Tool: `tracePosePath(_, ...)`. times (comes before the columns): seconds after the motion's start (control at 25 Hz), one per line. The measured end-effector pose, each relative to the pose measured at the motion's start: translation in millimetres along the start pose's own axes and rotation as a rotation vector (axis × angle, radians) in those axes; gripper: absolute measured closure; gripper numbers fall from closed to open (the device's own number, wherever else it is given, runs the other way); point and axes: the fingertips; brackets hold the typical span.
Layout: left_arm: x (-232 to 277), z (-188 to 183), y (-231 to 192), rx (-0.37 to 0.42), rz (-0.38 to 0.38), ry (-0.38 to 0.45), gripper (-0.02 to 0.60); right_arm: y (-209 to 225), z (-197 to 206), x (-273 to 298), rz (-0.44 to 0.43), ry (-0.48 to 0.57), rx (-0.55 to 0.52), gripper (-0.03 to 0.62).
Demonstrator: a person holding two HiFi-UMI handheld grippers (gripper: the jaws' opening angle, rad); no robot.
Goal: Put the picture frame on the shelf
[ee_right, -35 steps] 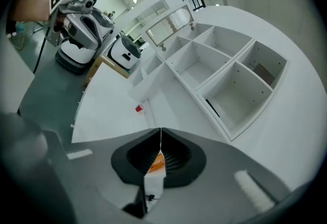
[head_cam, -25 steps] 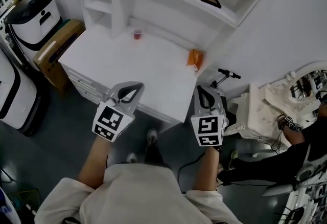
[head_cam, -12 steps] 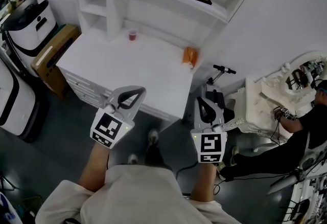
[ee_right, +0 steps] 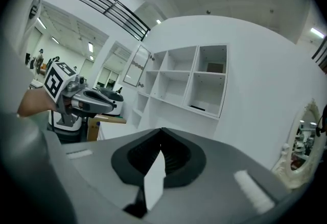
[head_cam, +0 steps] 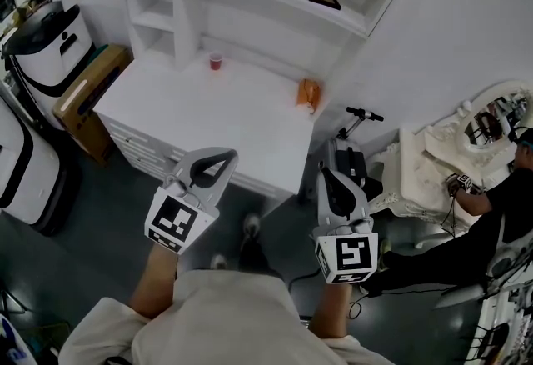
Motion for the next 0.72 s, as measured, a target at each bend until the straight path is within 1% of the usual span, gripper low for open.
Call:
tracePosePath(0.36, 9, -6, 2, 0.015, 0.028, 0.017, 0.578, 3, -2, 2, 0.018, 0.012, -0.006, 0.586)
tracePosePath(0.72, 22, 2, -2, 0.005, 0.045, 0.014, 0.578, 8, 4, 17, 0.013, -0.016, -0.013, 0.586)
Point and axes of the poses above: the fingertips, and each gripper's own axes: x forward along the fingers, y to its right, z out of its underside, and after that the axes turned 14 degrees about x, right-handed
